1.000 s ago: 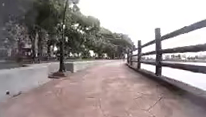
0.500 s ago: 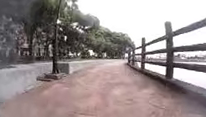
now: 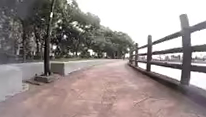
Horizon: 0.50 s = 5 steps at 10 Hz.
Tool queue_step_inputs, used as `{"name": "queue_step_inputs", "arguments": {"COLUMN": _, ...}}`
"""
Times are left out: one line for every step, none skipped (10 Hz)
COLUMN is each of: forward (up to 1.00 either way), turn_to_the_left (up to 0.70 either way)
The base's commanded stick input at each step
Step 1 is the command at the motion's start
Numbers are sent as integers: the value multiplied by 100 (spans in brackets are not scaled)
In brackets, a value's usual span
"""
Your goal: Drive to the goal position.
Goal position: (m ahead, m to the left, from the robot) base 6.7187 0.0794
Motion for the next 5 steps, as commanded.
{"name": "queue_step_inputs", "arguments": {"forward": 100, "turn_to_the_left": 0}}
{"name": "queue_step_inputs", "arguments": {"forward": 100, "turn_to_the_left": 0}}
{"name": "queue_step_inputs", "arguments": {"forward": 100, "turn_to_the_left": 0}}
{"name": "queue_step_inputs", "arguments": {"forward": 100, "turn_to_the_left": 0}}
{"name": "queue_step_inputs", "arguments": {"forward": 100, "turn_to_the_left": 0}}
